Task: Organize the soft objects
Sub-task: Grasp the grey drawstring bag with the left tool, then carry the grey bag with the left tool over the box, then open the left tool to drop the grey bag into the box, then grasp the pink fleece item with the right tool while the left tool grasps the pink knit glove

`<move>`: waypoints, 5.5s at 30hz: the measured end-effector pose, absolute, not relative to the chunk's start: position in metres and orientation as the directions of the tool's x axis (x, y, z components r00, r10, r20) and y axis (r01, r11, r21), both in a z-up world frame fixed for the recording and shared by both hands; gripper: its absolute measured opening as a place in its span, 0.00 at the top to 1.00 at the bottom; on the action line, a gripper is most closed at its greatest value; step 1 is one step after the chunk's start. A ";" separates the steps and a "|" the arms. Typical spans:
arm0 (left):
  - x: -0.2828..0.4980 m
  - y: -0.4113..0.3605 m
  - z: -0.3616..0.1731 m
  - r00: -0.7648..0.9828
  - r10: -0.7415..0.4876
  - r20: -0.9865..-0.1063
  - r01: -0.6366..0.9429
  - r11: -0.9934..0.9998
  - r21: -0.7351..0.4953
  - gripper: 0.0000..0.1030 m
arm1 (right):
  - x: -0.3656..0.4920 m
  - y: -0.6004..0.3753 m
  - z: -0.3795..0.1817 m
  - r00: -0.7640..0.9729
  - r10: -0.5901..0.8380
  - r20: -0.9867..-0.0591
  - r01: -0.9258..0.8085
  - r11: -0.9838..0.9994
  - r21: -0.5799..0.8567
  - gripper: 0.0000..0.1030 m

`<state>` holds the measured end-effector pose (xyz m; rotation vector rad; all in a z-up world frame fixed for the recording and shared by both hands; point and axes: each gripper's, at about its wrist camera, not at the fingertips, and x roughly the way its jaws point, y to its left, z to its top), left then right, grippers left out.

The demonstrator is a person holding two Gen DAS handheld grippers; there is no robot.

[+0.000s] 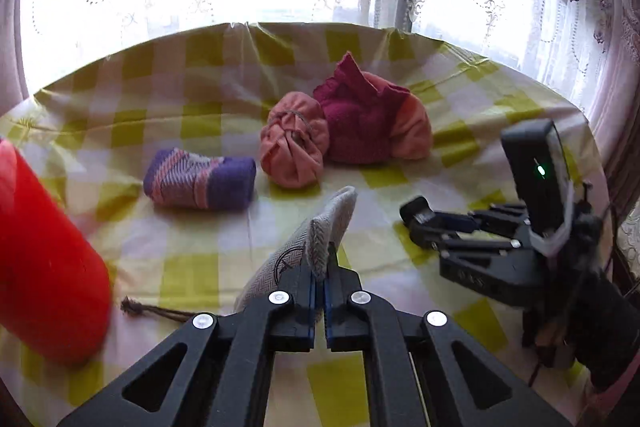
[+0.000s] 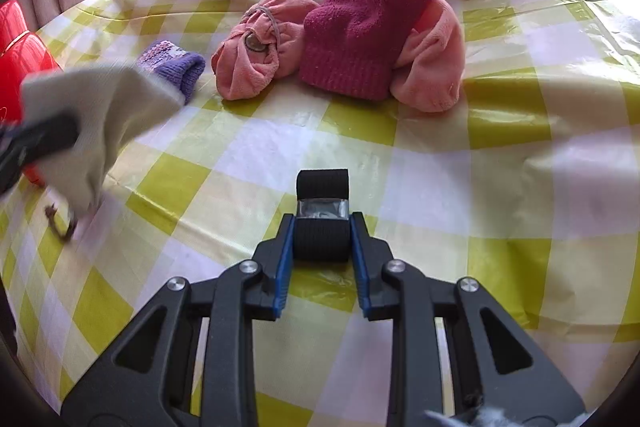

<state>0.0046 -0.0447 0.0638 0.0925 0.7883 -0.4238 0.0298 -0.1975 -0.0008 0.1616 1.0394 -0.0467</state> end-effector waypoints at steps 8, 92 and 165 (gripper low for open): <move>-0.039 -0.017 0.015 0.500 -0.353 -0.791 0.368 0.913 -0.175 0.82 | 0.029 -0.196 -0.001 0.506 0.032 -0.862 0.113 0.988 0.102 0.70; -0.195 0.127 0.119 0.634 -0.161 -0.756 0.140 0.986 -0.093 0.94 | -0.127 0.051 0.109 0.435 0.573 -0.695 -0.397 0.814 0.423 0.71; 0.031 0.001 0.009 0.566 -0.079 -0.821 0.132 0.991 -0.004 0.00 | -0.003 -0.176 0.051 0.559 0.316 -0.767 -0.136 0.947 0.291 0.94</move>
